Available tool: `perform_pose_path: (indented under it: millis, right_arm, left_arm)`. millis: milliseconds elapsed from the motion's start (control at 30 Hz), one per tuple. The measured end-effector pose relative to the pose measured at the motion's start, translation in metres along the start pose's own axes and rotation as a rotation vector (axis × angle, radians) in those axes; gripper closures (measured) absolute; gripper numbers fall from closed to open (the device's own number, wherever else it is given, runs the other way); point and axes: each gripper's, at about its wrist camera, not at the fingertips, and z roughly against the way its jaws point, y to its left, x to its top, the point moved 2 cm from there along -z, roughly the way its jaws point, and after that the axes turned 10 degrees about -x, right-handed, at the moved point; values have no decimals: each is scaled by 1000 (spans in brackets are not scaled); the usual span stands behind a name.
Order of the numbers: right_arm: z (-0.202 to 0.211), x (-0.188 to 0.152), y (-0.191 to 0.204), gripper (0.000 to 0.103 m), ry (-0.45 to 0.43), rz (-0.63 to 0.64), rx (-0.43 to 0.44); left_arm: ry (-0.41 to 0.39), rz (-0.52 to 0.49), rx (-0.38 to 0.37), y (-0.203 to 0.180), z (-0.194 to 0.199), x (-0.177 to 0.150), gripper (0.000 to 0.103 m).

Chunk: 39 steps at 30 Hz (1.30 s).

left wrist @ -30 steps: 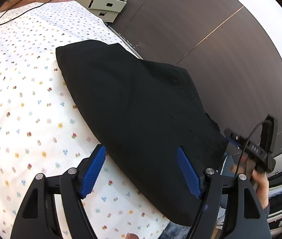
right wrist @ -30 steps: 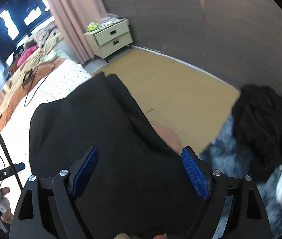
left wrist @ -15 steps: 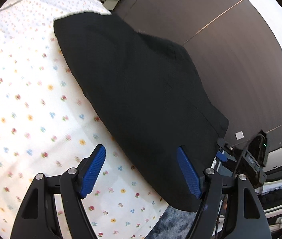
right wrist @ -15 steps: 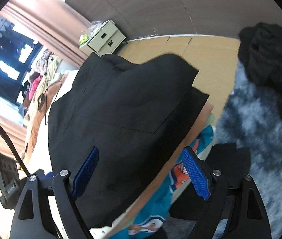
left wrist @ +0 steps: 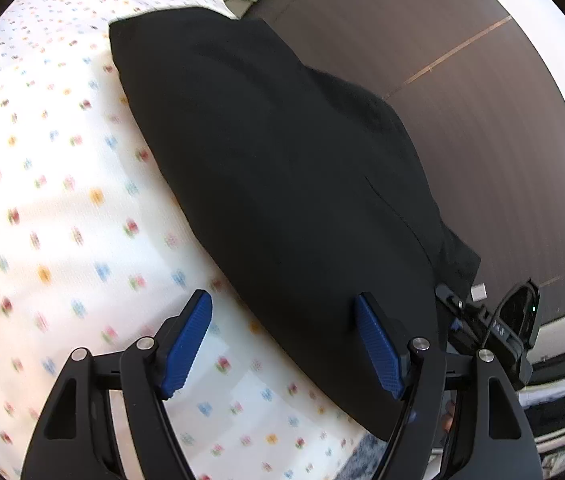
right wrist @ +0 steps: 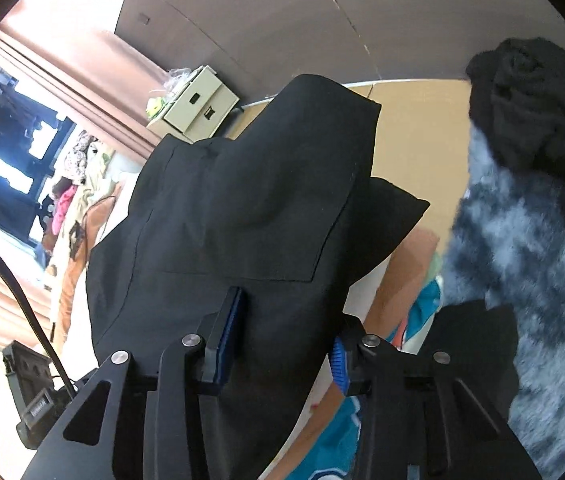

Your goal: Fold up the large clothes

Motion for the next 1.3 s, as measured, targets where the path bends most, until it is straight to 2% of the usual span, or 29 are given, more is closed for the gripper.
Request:
perform_pose_path:
  millis: [233, 267, 333, 400, 467, 667, 800, 1000, 1067, 1100, 1167, 1300]
  right_arm:
    - [-2, 6, -3, 66, 4, -17, 20]
    - [0, -3, 1, 66, -3, -17, 19]
    - [4, -13, 0, 60, -21, -10, -7]
    - [13, -10, -4, 57, -65, -16, -69]
    - [20, 1, -12, 57, -101, -42, -127]
    - [29, 12, -17, 57, -100, -17, -267]
    - [49, 10, -7, 57, -84, -21, -278]
    - [96, -7, 30, 56, -100, 54, -275]
    - [113, -18, 42, 32, -99, 78, -252]
    - [120, -23, 47, 15, -97, 87, -237]
    - [142, -35, 62, 14, -123, 120, -239]
    - [175, -55, 79, 13, -169, 161, -251]
  left_arm:
    - [-60, 19, 53, 16, 19, 21, 29]
    - [-80, 14, 59, 16, 26, 21, 29]
    - [-103, -1, 64, 15, 37, 20, 29]
    - [-106, -10, 61, 16, 46, 17, 29]
    - [-106, -10, 59, 16, 57, 14, 29]
    - [-131, -21, 54, 14, 95, 5, 29]
    - [-142, -46, 63, 0, 123, 0, 29]
    - [-168, -72, 87, -21, 166, -5, 29]
    - [-190, -81, 88, -30, 184, -9, 29]
    - [-199, -84, 88, -36, 194, -13, 29]
    - [-221, -90, 96, -44, 212, -21, 27]
    - [-265, -112, 99, -55, 242, -33, 9]
